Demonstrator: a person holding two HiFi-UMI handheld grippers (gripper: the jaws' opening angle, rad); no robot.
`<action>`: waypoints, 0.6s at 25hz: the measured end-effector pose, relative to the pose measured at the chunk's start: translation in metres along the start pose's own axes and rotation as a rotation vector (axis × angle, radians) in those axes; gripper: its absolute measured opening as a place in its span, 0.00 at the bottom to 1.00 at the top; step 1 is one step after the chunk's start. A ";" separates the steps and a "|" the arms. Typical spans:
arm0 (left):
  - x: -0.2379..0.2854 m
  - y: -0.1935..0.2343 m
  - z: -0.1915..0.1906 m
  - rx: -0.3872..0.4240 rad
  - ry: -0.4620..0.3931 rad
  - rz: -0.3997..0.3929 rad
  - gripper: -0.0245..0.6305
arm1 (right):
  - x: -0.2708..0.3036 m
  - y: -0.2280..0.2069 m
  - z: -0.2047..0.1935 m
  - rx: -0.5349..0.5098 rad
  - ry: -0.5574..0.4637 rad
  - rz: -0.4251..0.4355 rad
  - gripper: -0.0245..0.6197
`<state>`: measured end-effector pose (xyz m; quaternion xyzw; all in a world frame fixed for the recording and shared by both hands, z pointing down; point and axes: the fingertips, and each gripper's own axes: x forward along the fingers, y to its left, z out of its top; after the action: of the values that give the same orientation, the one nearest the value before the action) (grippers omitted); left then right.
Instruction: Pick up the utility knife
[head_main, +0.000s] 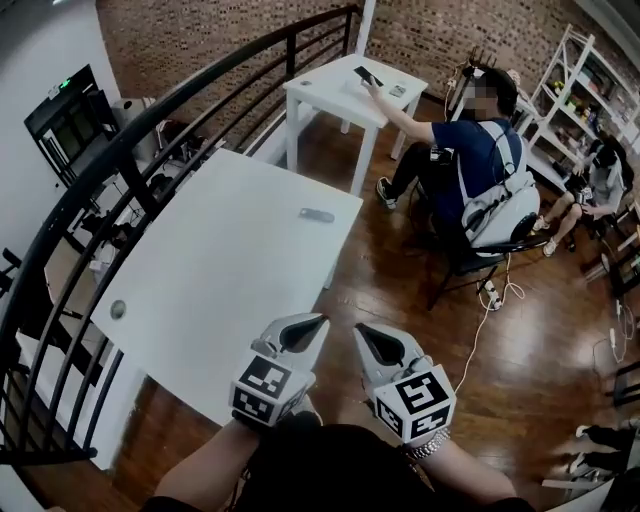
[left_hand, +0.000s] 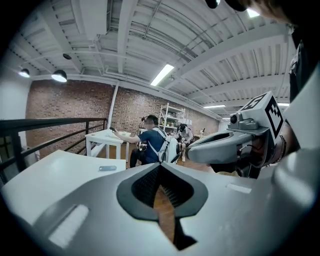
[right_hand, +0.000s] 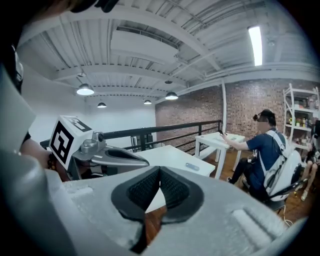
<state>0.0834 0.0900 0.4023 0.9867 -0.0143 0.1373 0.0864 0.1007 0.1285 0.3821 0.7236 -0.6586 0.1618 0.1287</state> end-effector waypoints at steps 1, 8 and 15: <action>0.001 0.008 0.005 0.001 -0.003 0.010 0.06 | 0.010 -0.002 0.007 -0.010 -0.001 0.013 0.03; -0.004 0.052 0.018 -0.042 -0.021 0.098 0.06 | 0.070 0.004 0.030 -0.085 0.027 0.132 0.03; 0.004 0.093 0.012 -0.096 -0.006 0.175 0.06 | 0.124 -0.008 0.032 -0.131 0.078 0.199 0.03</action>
<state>0.0852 -0.0040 0.4076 0.9768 -0.1072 0.1406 0.1211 0.1210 0.0033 0.4029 0.6379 -0.7306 0.1587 0.1846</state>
